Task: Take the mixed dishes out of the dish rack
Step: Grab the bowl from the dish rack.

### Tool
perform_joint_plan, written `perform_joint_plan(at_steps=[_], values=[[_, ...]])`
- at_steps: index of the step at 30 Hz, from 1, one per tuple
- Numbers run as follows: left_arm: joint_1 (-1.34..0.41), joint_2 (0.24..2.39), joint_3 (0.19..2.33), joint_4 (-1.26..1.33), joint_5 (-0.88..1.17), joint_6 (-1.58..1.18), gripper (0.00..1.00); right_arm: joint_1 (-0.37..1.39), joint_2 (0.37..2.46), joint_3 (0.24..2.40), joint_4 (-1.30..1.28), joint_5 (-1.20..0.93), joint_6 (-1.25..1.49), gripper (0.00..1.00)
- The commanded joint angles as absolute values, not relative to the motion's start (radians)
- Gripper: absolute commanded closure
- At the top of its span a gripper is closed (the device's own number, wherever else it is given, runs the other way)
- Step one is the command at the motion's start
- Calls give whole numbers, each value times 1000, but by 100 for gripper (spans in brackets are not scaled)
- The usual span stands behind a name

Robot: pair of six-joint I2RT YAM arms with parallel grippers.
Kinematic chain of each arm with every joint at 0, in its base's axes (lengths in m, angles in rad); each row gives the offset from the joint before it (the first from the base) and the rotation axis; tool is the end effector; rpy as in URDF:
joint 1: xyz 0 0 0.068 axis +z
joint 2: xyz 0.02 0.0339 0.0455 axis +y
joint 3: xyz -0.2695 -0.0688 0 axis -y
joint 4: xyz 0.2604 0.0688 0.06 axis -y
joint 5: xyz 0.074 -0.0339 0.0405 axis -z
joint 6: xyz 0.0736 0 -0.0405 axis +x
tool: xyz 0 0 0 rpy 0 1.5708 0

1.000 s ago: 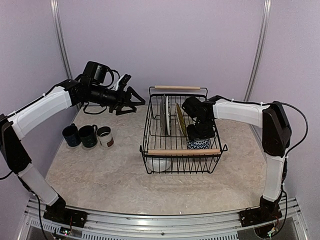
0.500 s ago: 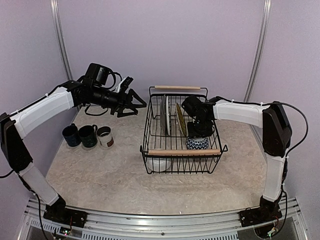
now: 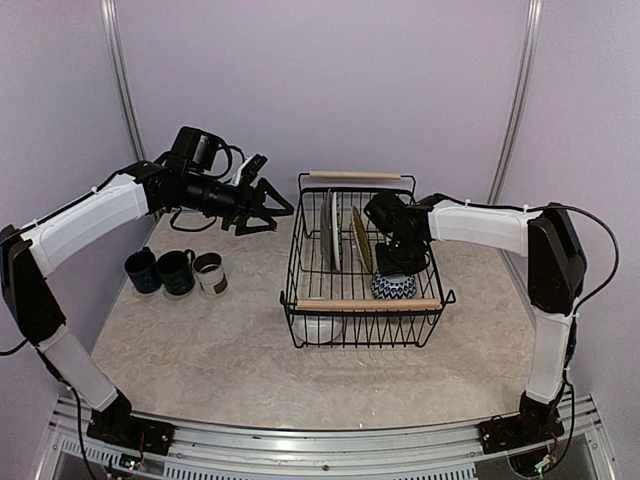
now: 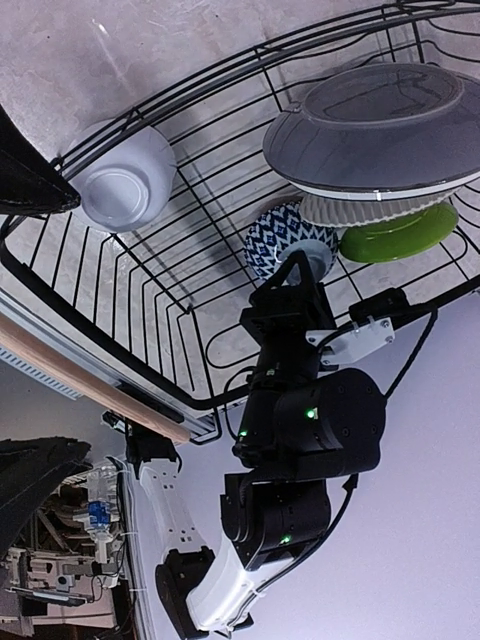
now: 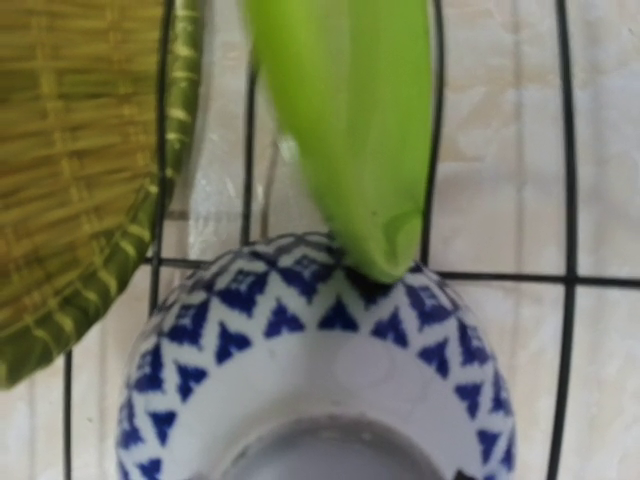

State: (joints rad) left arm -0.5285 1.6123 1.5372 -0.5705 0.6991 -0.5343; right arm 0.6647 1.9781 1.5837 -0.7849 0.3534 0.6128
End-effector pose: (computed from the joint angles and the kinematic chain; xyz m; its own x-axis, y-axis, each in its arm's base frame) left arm 0.3211 -0.2423 0.3446 -0.8698 0.0565 -0.4902 0.4496 0.5003 -0.7400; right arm 0.3658 0.2543 0.1841 -0.8682 0.0052 -0.4961 0.0301 0.9987 -0.0422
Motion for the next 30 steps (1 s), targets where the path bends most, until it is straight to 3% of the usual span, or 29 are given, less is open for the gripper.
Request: perform_joint_plan(at_steps=[1,16,30], values=[[-526,1602,1523,-576,693,-531,28,673,1955,1540,-804,333,600,64],[-534,1651,1511,-552,710,-550,28,714,1748,1370,-554,240,612,79],[-578,1751,1546,-339,771,-799,28,703,1570,1194,-259,102,701,85]])
